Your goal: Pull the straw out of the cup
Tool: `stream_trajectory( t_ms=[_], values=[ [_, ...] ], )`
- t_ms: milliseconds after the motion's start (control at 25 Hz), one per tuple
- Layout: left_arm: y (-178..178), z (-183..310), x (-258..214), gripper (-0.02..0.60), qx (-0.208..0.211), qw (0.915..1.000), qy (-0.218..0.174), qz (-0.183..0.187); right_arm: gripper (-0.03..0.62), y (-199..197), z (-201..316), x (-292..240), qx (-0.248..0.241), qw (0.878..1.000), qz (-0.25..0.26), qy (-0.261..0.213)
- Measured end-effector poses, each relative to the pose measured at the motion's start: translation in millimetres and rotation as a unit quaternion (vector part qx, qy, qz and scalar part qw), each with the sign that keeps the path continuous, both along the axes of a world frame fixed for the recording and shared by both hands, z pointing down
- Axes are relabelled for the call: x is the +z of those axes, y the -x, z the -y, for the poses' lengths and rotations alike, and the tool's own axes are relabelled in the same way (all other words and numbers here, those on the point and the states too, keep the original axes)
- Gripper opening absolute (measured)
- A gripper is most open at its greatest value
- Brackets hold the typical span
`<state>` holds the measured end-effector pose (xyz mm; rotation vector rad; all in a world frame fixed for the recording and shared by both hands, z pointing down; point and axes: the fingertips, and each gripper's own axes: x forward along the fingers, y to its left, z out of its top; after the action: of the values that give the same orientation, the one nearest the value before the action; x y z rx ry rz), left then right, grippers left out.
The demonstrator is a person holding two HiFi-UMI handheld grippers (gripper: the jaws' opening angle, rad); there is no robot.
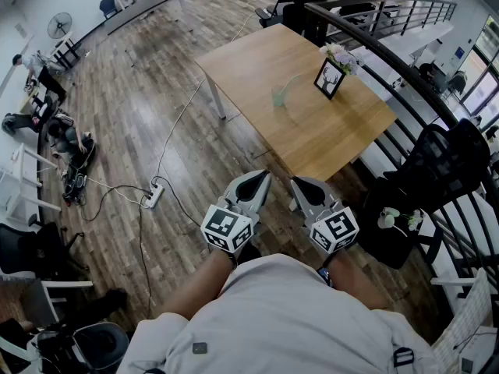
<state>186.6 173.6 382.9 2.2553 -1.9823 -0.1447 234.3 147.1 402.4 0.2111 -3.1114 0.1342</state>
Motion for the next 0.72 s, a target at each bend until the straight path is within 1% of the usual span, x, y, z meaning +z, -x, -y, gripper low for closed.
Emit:
stream_trajectory(
  t_ms=[440,720],
  values=[
    [12.9,11.4,2.3,0.005,0.001,1.0,0.002,-0.002,0.009,8.4,12.6,1.9,0.009,1.0,0.003,0.006],
    [34.5,19.0,6.7,0.003,0.009,0.9999,0.003,-0.005,0.009,28.2,26.4,8.2,0.019,1.0,-0.004,0.018]
  ],
)
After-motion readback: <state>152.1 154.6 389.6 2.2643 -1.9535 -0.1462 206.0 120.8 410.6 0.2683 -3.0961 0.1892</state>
